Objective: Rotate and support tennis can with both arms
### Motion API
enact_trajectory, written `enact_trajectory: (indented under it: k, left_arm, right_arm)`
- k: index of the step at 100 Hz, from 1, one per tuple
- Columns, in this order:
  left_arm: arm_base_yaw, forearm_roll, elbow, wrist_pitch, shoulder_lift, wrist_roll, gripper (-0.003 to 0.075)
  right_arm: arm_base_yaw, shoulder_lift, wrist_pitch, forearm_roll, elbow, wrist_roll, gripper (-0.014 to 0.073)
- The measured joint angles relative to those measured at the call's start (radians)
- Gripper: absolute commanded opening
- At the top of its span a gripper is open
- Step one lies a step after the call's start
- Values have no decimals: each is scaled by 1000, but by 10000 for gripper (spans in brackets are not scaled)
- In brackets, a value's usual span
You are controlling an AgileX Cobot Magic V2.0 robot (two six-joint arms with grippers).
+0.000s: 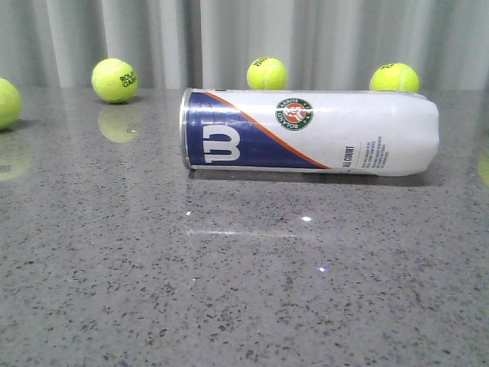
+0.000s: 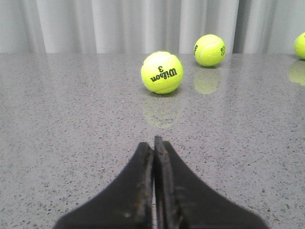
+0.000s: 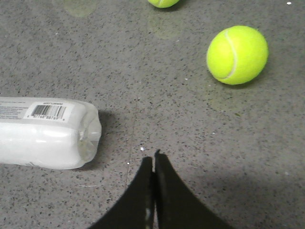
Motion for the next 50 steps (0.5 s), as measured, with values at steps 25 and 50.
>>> enact_trajectory:
  k: [25,50]
  left_arm:
    - [0,0,0,0,0,0,-21]
    - [0,0,0,0,0,0,-21]
  right_arm:
    - [-57,-225,-87,4,162,-10,-66]
    - [-57,-413,-103,4,252,-10,-66]
